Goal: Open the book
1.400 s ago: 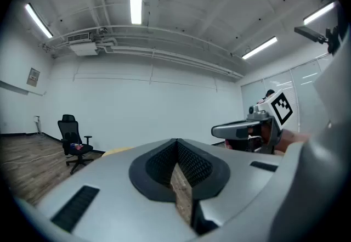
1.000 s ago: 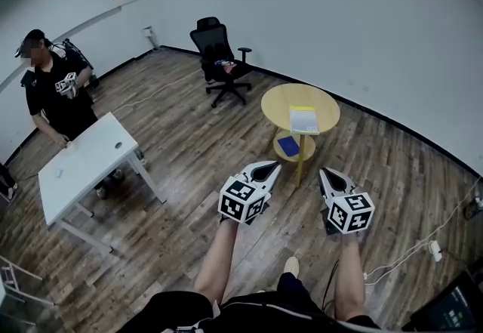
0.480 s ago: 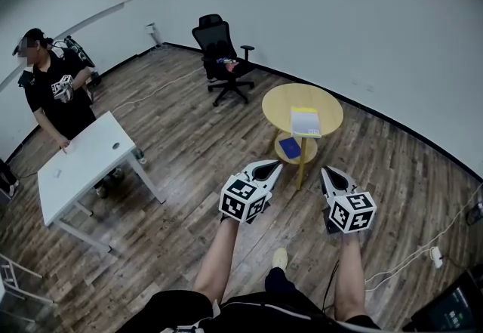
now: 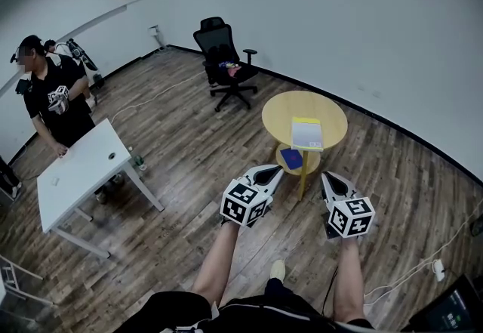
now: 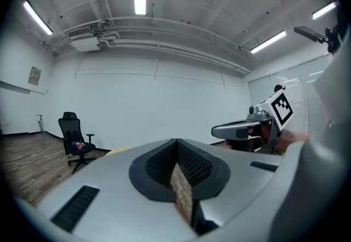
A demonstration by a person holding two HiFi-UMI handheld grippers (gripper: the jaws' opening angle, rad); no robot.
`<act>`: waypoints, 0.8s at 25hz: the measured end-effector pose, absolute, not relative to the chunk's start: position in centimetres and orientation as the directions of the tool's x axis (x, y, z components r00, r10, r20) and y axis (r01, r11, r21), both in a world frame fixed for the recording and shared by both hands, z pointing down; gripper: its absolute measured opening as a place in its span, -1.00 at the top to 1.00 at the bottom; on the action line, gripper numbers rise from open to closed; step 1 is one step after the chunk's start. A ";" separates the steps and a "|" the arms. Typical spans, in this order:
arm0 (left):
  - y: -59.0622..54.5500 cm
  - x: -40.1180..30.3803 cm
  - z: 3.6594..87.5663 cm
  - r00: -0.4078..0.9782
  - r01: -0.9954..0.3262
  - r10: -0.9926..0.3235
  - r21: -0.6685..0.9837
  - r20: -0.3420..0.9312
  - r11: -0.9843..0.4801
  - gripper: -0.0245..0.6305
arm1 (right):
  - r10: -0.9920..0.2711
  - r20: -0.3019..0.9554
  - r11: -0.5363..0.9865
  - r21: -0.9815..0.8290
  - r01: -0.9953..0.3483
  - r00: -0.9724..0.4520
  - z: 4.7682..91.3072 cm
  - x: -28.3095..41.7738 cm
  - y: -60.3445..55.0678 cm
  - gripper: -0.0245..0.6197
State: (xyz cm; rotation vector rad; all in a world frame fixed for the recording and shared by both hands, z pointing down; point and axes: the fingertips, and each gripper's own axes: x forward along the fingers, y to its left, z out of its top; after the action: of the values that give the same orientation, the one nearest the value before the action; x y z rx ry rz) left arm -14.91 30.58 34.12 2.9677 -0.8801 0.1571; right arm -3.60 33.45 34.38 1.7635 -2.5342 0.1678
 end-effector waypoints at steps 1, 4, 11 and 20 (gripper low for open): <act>29.9 -14.6 34.2 0.834 -0.545 -0.541 0.012 0.114 -0.838 0.93 | -0.932 0.106 0.342 -0.060 -0.938 -0.347 34.6 -3.3 32.8 0.90; 28.2 -13.5 34.4 0.834 -0.543 -0.537 0.012 0.130 -0.840 0.93 | -0.931 0.115 0.339 -0.072 -0.938 -0.345 35.2 -2.3 31.1 0.90; 24.6 -11.2 35.3 0.836 -0.537 -0.528 0.026 0.150 -0.843 0.93 | -0.930 0.130 0.334 -0.084 -0.939 -0.343 35.7 0.0 27.4 0.90; 19.6 -8.6 35.6 0.827 -0.549 -0.540 0.020 0.157 -0.835 0.93 | -0.927 0.151 0.337 -0.070 -0.939 -0.344 36.5 2.6 22.4 0.90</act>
State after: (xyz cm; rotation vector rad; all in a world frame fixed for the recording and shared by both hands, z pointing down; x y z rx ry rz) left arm -8.58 19.63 35.59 2.9414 -0.8780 0.2234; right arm 2.58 22.37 36.54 1.7479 -2.4985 0.2207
